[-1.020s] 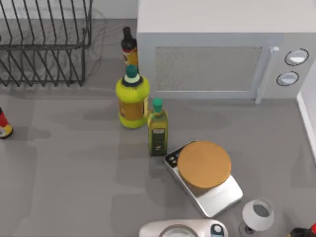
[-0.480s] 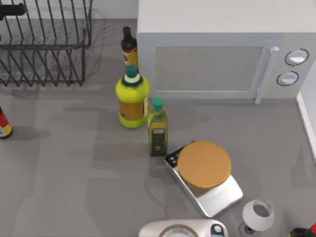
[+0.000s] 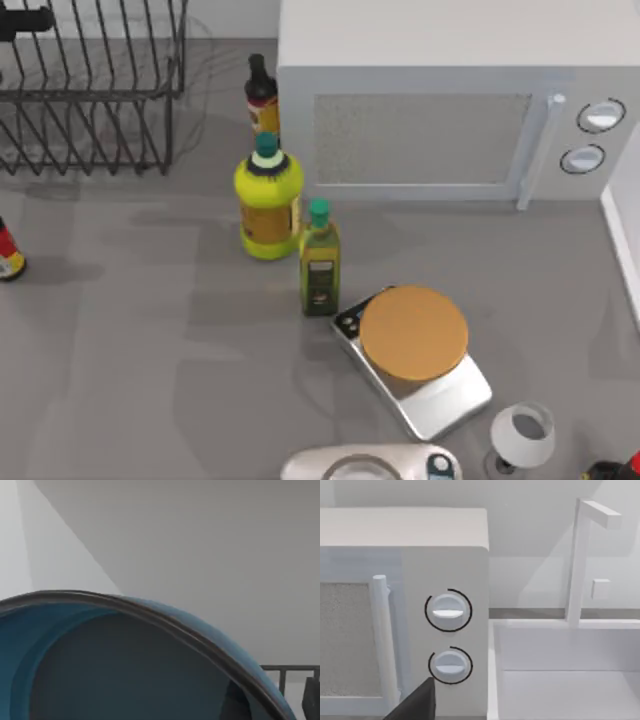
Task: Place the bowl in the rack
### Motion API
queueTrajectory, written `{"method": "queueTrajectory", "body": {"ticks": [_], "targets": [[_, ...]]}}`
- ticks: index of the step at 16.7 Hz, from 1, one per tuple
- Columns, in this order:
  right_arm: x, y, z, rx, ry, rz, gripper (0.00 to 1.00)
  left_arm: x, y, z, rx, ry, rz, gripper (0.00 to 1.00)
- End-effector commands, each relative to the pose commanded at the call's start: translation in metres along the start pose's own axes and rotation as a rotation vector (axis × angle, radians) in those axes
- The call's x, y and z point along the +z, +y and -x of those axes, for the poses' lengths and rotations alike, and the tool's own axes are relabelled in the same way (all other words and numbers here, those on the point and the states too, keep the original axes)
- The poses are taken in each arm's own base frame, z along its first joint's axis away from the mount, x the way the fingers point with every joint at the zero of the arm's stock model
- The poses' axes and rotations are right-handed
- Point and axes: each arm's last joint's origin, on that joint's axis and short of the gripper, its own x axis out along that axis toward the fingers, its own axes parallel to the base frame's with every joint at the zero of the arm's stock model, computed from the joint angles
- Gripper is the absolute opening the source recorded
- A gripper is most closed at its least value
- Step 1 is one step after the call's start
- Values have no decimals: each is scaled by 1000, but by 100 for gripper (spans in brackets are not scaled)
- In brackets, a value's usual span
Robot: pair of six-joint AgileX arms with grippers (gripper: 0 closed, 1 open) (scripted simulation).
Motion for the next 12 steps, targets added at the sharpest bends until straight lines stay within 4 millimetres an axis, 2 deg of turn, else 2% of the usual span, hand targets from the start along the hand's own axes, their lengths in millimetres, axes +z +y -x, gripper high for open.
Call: {"method": "queueTrajectory", "body": {"ticks": [6, 12], "targets": [[0, 0, 0, 0, 0, 0, 100, 0, 0, 0, 0, 0, 0, 98], [0, 0, 0, 0, 0, 0, 100, 0, 0, 0, 0, 0, 0, 100]]}}
